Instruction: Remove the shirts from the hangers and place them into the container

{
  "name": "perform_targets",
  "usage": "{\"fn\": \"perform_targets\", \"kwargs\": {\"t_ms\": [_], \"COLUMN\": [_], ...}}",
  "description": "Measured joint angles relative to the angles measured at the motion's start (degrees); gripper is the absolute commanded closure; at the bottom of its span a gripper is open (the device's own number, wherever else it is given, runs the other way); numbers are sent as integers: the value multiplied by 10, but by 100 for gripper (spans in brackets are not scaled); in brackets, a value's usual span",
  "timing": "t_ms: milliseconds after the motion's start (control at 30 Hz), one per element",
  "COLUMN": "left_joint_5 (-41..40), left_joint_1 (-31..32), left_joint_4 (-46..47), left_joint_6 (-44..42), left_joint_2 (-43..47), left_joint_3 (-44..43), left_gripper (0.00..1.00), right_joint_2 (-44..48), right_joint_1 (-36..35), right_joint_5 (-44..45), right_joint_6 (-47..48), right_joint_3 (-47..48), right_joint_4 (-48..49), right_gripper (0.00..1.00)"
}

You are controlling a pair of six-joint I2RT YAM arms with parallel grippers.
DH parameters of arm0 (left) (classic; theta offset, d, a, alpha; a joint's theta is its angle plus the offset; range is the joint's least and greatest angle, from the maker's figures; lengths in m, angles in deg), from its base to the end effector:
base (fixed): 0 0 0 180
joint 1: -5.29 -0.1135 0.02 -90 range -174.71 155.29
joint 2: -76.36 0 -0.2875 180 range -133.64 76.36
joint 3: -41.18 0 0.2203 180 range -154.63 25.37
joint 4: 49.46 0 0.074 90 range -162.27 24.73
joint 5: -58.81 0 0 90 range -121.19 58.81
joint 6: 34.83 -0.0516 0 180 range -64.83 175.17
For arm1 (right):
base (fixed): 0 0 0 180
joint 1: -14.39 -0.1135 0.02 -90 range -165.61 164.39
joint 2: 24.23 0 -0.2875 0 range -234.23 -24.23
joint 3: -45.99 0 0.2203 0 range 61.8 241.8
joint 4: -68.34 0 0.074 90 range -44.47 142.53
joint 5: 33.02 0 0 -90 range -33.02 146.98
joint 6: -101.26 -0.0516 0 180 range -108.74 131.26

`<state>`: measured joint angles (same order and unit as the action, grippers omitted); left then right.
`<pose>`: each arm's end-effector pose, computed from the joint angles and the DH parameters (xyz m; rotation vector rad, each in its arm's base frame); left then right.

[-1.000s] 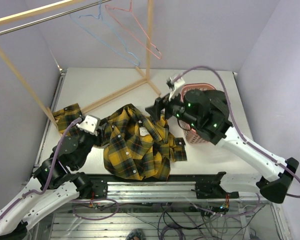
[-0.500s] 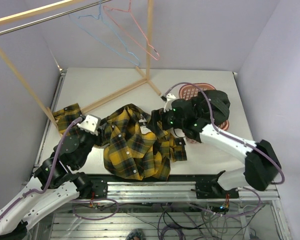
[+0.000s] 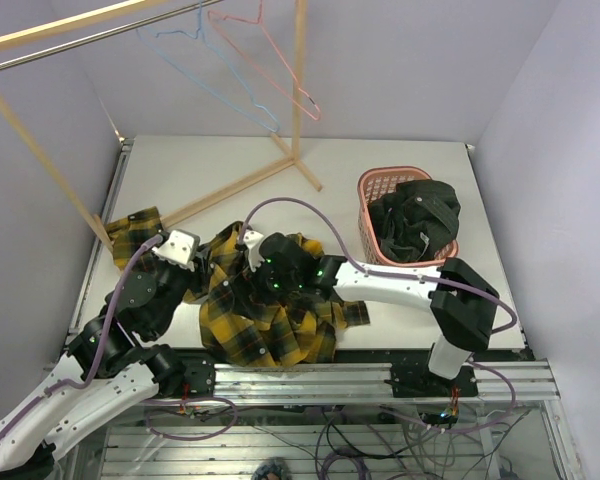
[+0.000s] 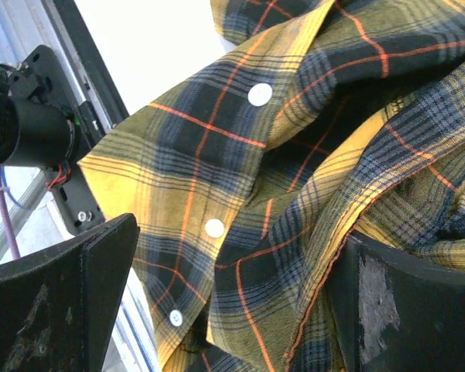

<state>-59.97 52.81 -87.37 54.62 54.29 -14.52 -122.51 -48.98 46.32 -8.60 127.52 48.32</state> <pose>0.0561 -0.0244 0.3346 0.3030 1.6123 -0.2146 0.1583 0.3370 0.2599 -0.9891 2.1773 0.9616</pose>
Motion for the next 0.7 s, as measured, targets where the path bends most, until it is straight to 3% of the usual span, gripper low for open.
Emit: {"fn": "perform_targets", "kwargs": {"t_ms": [700], "left_joint_5": [-10], "left_joint_1": [-2], "left_joint_4": [0], "left_joint_6": [0], "left_joint_2": [12], "left_joint_3": [0], "left_gripper": [55], "right_joint_2": [-135], "right_joint_1": [-43], "right_joint_5": [150], "right_joint_6": [-20], "right_joint_3": [24], "right_joint_4": [18], "right_gripper": [0]}}
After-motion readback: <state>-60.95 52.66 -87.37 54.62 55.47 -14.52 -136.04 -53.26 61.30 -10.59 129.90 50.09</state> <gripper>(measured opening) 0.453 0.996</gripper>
